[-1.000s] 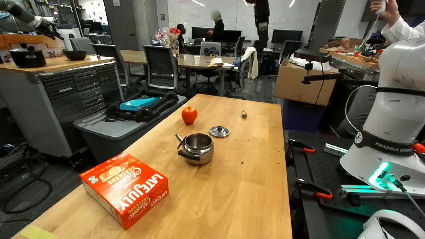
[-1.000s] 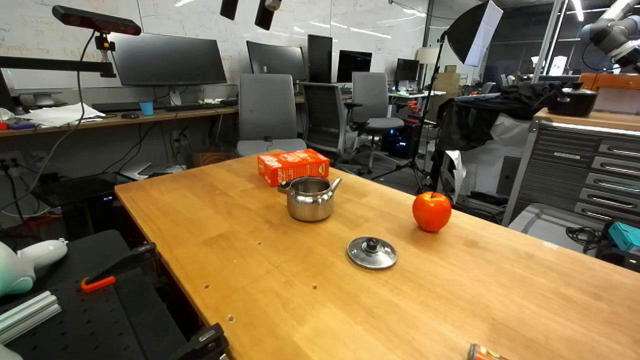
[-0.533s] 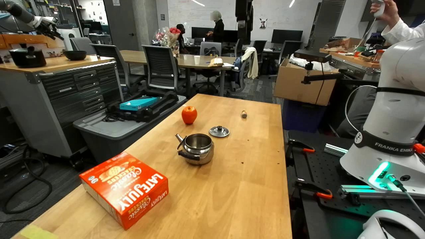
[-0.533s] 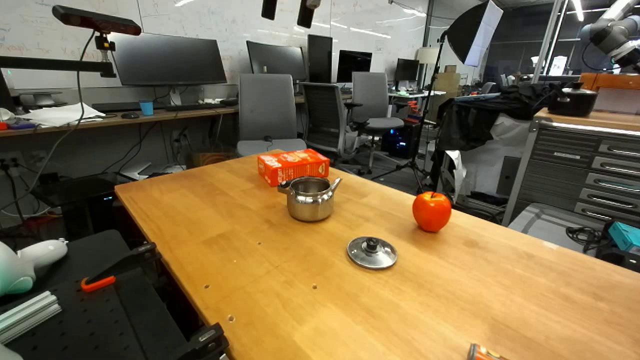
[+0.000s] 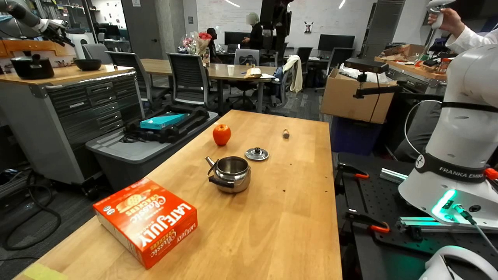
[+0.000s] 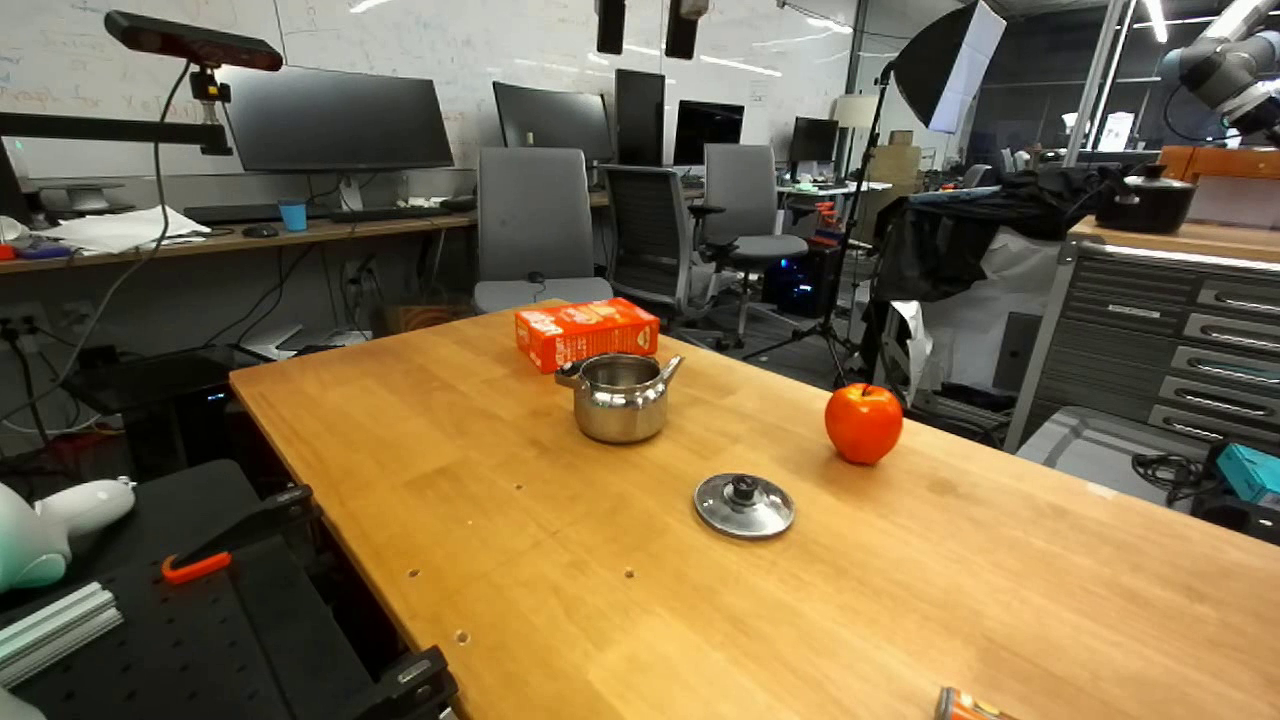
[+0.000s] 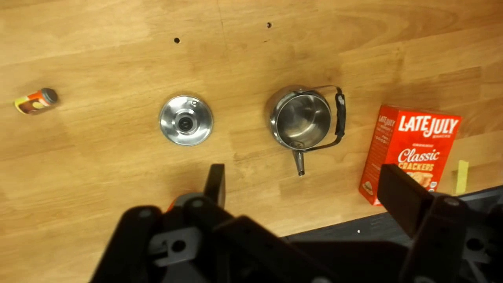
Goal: Take the lid from the table and put it on the kettle
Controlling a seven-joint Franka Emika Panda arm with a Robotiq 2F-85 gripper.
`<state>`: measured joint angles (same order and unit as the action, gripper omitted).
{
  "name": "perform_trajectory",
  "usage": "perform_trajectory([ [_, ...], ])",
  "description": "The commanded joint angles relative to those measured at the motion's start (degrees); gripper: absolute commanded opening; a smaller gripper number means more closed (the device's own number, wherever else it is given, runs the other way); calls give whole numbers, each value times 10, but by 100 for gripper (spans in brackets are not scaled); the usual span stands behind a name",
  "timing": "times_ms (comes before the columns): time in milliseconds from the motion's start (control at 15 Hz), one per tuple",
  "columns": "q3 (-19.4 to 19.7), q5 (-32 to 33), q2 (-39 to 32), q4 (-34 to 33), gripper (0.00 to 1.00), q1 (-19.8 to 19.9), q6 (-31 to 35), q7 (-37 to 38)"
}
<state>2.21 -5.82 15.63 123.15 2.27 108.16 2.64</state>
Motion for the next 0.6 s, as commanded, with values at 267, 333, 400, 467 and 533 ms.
perform_trajectory([
  [267,7,-5,-52,-19,100,12,26,31],
  [333,9,-8,-58,-20,100,12,29,27],
  [400,12,-13,-66,-21,100,12,34,21],
  [467,13,-16,-72,-20,100,11,44,16],
  [533,14,-17,-79,-18,100,11,62,12],
])
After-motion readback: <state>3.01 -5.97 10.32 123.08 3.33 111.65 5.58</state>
